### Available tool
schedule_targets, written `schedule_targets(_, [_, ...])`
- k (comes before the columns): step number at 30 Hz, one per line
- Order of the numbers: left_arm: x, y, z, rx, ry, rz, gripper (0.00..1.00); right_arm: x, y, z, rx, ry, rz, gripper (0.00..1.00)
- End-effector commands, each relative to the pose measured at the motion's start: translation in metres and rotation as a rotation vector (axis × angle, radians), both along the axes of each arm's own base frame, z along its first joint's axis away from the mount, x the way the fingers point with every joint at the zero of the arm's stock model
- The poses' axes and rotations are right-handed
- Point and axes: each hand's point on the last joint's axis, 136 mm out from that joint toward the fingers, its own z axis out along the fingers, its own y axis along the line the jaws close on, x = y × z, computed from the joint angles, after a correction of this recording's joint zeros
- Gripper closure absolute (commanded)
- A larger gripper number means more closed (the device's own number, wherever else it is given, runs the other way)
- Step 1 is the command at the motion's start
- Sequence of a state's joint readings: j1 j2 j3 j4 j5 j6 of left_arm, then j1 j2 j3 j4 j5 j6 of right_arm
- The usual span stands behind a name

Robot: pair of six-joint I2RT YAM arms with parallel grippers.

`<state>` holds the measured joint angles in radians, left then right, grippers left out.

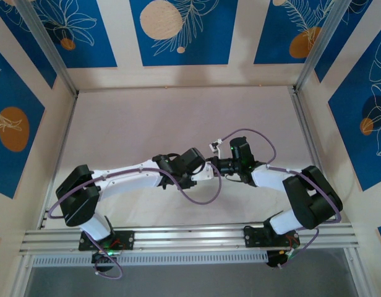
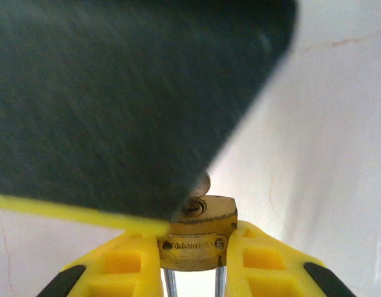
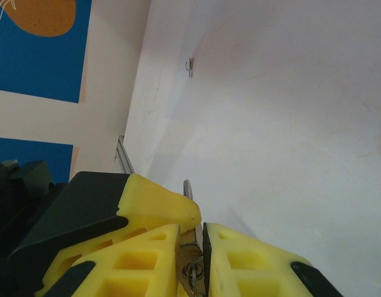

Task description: Unlock with the key

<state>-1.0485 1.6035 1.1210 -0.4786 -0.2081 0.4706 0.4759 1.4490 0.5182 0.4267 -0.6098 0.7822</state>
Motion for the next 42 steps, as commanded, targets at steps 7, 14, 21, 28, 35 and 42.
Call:
schedule_targets(7, [0.010,-0.021,0.023,-0.139,-0.031,0.023,1.00,-0.014,-0.004,0.002,-0.014,-0.011,0.020,0.74])
schedule_targets(14, [0.009,-0.020,0.017,-0.121,-0.012,0.025,1.00,-0.009,-0.018,0.003,-0.035,-0.020,-0.035,0.74])
schedule_targets(21, [0.009,-0.019,0.012,-0.109,-0.003,0.028,1.00,-0.006,-0.032,0.003,-0.051,-0.021,-0.085,0.72])
schedule_targets(28, [0.010,-0.021,0.012,-0.108,-0.003,0.027,1.00,-0.012,-0.030,0.005,-0.042,-0.018,-0.058,0.74])
schedule_targets(35, [0.011,-0.021,0.014,-0.103,-0.010,0.027,1.00,-0.014,-0.028,0.001,-0.051,-0.013,-0.047,0.79])
schedule_targets(42, [0.013,-0.022,0.014,-0.102,-0.016,0.030,1.00,-0.016,-0.023,0.000,-0.057,-0.013,-0.028,0.82])
